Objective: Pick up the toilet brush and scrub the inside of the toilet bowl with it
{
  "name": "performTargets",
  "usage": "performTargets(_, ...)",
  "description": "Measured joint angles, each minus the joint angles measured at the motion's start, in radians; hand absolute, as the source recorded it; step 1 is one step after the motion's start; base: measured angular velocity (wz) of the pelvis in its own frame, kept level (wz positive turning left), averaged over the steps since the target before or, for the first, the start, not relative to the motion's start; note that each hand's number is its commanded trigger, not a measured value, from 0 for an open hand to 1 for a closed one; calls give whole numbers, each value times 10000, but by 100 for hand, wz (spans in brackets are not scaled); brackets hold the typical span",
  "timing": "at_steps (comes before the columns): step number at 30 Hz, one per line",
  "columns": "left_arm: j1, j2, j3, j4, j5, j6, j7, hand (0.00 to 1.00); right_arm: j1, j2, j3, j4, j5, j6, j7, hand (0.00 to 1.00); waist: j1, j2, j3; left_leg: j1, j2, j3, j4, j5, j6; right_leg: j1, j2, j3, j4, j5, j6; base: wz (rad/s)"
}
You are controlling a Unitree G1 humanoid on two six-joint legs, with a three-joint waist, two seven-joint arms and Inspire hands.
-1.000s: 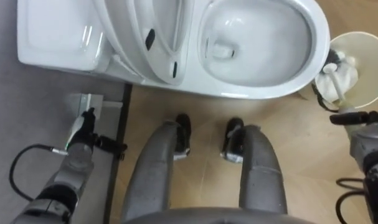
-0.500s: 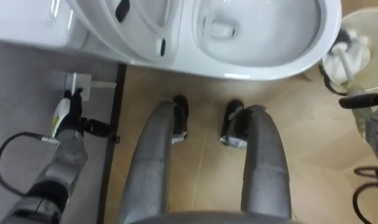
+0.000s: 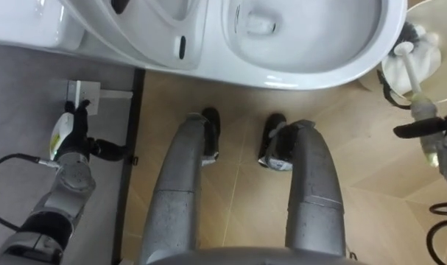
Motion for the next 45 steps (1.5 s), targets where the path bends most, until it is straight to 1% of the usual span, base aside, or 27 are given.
performTargets(7, 127, 16, 3, -171, 2, 0, 2, 0, 25, 0, 1, 240, -85, 38, 455, 0, 3, 4, -3, -6, -85, -41, 5, -9, 14, -1, -17, 4, 0, -18, 18, 0)
performTargets(10, 188, 17, 7, -255, 3, 1, 2, 0, 81, 1, 4, 416, -46, 218, 662, 0, 33, 12, -7, -2, -118, -80, 27, -43, 18, 2, -11, 5, 2, -18, 18, 0)
performTargets(13, 267, 16, 7, -318, 3, 1, 2, 0, 243, 8, 2, 415, -49, 223, 838, 0, 54, 34, -18, 6, -144, -129, 94, -123, 30, 11, 11, 5, 13, -17, 19, -4)
performTargets(20, 304, 31, 6, -334, 1, 1, -22, 0, 292, 7, -5, 416, -56, 216, 1031, 0, 53, 70, -26, 10, -145, -143, 202, -132, 36, 12, 20, 6, 92, -23, 25, -1)
performTargets(31, 304, 42, 1, -332, -15, 0, -33, 0, 406, 7, -1, 415, -48, 218, 1041, 0, 58, 88, -29, -11, -130, -157, 395, -136, 44, 10, 35, 10, 218, -42, 38, 0)
performTargets(32, 304, 42, 0, -331, -18, 0, -33, 0, 408, 7, -2, 415, -49, 221, 1041, 54, 59, 96, -28, -15, -129, -160, 398, -136, 44, 9, 38, 9, 218, -47, 48, 0)
performTargets(33, 304, 42, -4, -328, -62, 1, -35, 0, 410, 7, 4, 416, -54, 223, 1042, 100, 60, 113, -31, -18, -128, -162, 399, -136, 44, 6, 39, 5, 216, -54, 60, 0)
performTargets(37, 302, 42, -46, -328, -381, 0, -116, 0, 409, 6, 7, 416, -52, 266, 1041, 100, 54, 191, -52, -21, -128, -161, 399, -137, 42, 5, 42, 4, 212, -54, 55, 0)
performTargets(43, 299, 54, -47, -328, -394, 1, -238, 0, 400, -26, 338, 414, -22, 356, 1025, 100, 121, 235, -76, -37, -111, -139, 398, -151, 44, -31, 52, 9, 212, -61, 48, 0)
performTargets(45, 299, 54, -47, -331, -394, 1, -264, 0, 408, -26, 349, 415, -22, 450, 1030, 100, 162, 265, -83, -67, -105, -135, 401, -157, 45, -61, 59, 13, 213, -61, 48, 0)
